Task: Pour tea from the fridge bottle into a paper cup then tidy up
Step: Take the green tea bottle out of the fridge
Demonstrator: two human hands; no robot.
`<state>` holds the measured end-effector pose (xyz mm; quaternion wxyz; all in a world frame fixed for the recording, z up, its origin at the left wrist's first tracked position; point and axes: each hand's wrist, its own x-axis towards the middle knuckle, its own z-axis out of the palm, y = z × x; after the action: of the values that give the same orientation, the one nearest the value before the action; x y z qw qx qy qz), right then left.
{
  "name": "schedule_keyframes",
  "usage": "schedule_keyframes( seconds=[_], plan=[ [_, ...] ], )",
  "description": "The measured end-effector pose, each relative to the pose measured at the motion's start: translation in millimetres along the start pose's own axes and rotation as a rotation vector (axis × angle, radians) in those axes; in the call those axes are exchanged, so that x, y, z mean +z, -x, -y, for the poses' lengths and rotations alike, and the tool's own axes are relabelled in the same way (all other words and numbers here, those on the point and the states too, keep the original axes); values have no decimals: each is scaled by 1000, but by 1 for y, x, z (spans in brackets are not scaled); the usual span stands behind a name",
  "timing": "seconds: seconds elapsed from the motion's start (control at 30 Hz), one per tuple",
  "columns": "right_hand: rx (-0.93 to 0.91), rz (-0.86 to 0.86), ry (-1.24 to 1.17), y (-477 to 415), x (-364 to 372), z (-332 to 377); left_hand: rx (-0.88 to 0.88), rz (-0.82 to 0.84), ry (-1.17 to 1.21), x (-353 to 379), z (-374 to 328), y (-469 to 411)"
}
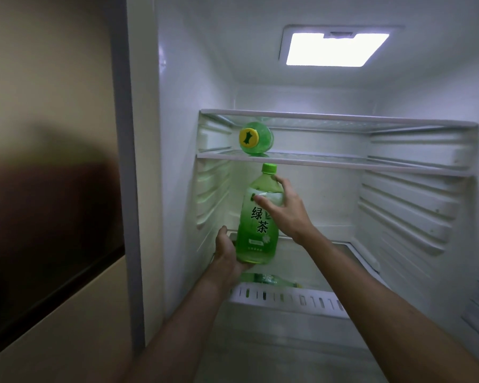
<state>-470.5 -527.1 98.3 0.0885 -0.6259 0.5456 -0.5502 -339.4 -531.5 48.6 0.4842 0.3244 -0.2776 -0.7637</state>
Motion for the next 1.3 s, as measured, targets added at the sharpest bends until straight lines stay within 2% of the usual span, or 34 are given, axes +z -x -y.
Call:
schedule_keyframes(
  seconds=[0.3,0.57,0.73,1.3],
  plan=[
    [5,-32,51,29,-7,29,-101,59,54,-6,-3,37],
    [98,-62,48,63,-24,58,-159,102,49,-13,1,70],
    [72,-56,110,94,-31,78,-204,140,74,-18,10,101],
    [42,-31,48,196,-60,157,-167,119,57,-40,33,213]
  ],
)
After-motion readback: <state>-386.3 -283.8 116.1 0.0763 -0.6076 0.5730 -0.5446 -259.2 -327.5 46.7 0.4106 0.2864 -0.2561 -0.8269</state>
